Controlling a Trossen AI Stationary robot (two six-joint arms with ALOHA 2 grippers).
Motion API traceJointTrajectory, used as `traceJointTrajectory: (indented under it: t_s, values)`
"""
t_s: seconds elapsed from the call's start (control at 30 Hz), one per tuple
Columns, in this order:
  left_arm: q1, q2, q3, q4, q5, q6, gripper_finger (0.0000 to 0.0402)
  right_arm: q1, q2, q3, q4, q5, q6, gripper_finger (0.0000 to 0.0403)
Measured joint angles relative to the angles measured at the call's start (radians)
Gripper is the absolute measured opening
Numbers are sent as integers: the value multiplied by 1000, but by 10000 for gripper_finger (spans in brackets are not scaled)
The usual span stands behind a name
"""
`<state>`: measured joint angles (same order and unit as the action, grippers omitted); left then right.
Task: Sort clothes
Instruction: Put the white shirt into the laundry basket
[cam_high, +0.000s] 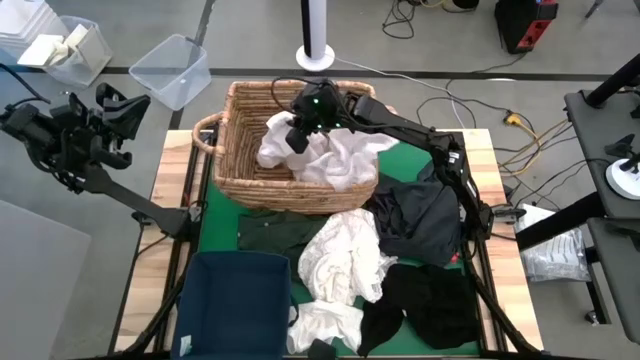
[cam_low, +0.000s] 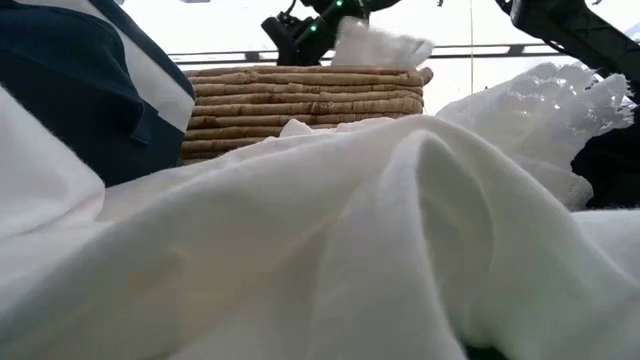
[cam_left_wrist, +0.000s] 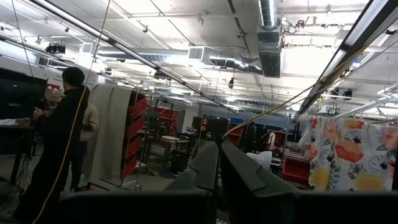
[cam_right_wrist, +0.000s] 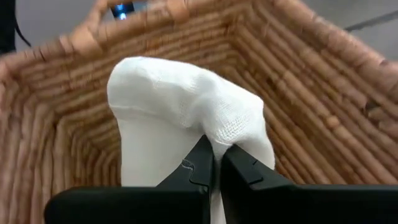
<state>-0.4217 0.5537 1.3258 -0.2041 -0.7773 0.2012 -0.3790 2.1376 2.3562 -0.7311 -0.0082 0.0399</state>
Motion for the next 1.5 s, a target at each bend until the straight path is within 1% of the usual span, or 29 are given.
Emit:
traceJointTrajectory:
  t_s: [0.33,0.47,0.63,0.9,1.07,1.3,1.5]
  values:
    - [0,0,0,-7,-2,0,0,2,-25,0,-124,8,-51,9]
    - [0,0,0,-9,-2,0,0,2,-42,0,-199,8,-61,9]
    - [0,0,0,-26,-3,0,0,2,-68,0,-332,13,-66,9]
    - [0,0,0,-46,-3,0,0,4,-97,0,-573,88,-93,9]
    - [0,0,0,-60,-54,0,0,4,-93,0,-727,90,-106,9]
    - [0,0,0,-77,-78,0,0,2,-88,-1,-784,99,-103,9]
    - [0,0,0,-77,-78,0,0,-1,-65,-4,-750,115,-118,12]
